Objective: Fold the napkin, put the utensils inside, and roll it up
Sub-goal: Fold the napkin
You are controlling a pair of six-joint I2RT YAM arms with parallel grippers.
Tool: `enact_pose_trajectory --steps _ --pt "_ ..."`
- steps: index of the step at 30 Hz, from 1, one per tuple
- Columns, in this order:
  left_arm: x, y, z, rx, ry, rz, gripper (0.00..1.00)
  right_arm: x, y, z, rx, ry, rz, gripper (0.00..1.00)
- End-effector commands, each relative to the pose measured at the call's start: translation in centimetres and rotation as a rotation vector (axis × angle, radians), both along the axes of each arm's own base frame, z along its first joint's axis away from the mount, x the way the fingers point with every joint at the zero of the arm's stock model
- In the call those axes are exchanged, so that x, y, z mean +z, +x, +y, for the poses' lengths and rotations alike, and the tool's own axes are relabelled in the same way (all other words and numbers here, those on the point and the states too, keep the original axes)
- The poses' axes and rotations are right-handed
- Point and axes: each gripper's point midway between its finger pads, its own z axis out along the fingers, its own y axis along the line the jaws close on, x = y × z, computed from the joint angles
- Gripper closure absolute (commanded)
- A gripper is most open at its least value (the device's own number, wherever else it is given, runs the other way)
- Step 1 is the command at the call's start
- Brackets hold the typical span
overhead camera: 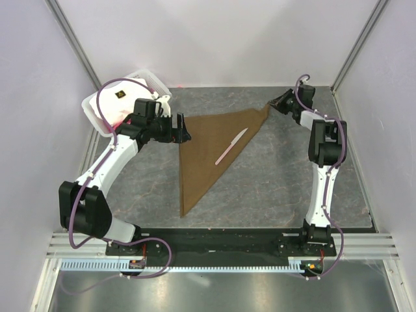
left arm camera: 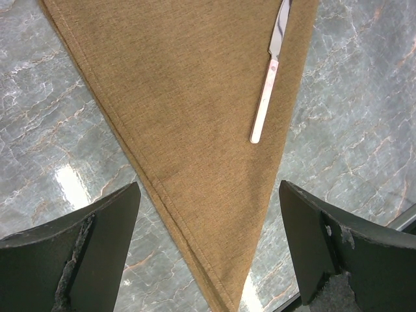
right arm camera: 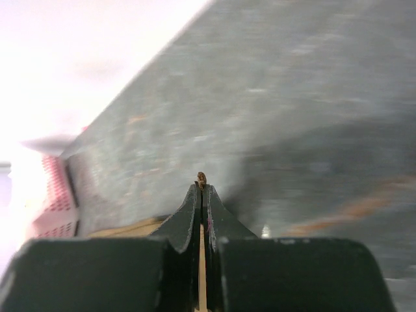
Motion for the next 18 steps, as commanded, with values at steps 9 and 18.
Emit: enact_pose_trajectory --steps 9,18 --pt "1.1 0.4 0.1 -0.017 0.02 -0.051 0.05 10.7 -2.9 9.7 0.235 -0.064 -0.213 1.0" --pt "1.4 0.2 0.0 -0.017 0.008 -0.052 0.05 9.4 -9.4 15.5 0.371 -0.05 -0.159 1.0"
